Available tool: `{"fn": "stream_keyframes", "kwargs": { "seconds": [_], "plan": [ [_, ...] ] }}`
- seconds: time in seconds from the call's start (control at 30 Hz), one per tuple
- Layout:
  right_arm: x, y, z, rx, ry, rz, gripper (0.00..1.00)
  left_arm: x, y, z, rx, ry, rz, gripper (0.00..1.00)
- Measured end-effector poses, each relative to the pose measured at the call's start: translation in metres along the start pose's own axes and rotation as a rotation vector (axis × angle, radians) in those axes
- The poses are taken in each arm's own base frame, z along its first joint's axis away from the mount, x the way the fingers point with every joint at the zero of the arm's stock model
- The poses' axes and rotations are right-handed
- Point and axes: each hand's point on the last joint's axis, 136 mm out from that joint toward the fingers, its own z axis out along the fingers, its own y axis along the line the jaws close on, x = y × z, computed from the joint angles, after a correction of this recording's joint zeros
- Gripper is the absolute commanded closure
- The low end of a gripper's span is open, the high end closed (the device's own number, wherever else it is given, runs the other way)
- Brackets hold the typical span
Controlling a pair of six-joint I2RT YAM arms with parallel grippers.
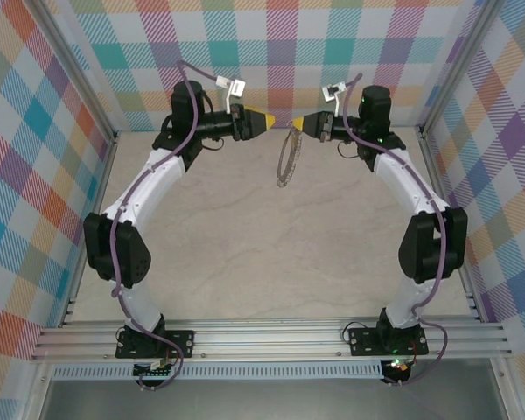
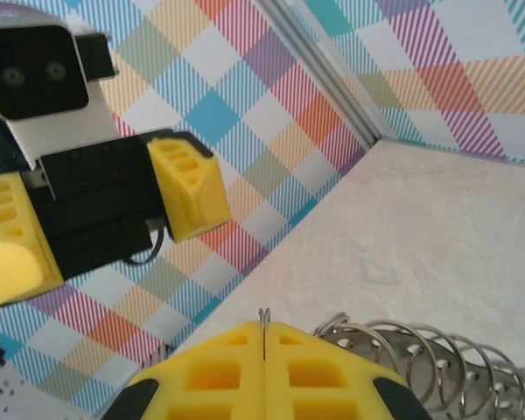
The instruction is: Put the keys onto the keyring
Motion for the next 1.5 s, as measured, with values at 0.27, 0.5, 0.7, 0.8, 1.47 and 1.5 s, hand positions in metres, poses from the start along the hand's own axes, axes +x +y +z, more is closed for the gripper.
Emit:
{"fn": "stream_keyframes", "kwargs": {
  "seconds": [0.27, 0.5, 0.7, 0.8, 1.47, 1.5],
  "plan": [
    [0.001, -0.024, 0.015, -0.084, 0.115, 0.006, 1.00, 0.014, 0.033, 0.017, 0.012, 0.154, 0.001, 0.51],
    [0.009, -0.044, 0.026, -0.152, 0.159, 0.064, 1.00, 0.033, 0.053, 0.018, 0.040, 0.229, -0.041, 0.65],
    [0.013, -0.046, 0.028, -0.179, 0.174, 0.103, 1.00, 0.040, 0.062, 0.021, 0.054, 0.247, -0.066, 0.65],
    [0.013, -0.044, 0.028, -0.188, 0.176, 0.107, 1.00, 0.040, 0.065, 0.023, 0.060, 0.249, -0.072, 0.65],
    [0.018, -0.034, 0.038, -0.218, 0.193, 0.099, 1.00, 0.039, 0.072, 0.031, 0.075, 0.240, -0.105, 0.67],
    [0.018, -0.034, 0.039, -0.218, 0.194, 0.098, 1.00, 0.039, 0.071, 0.031, 0.078, 0.240, -0.104, 0.67]
  ]
}}
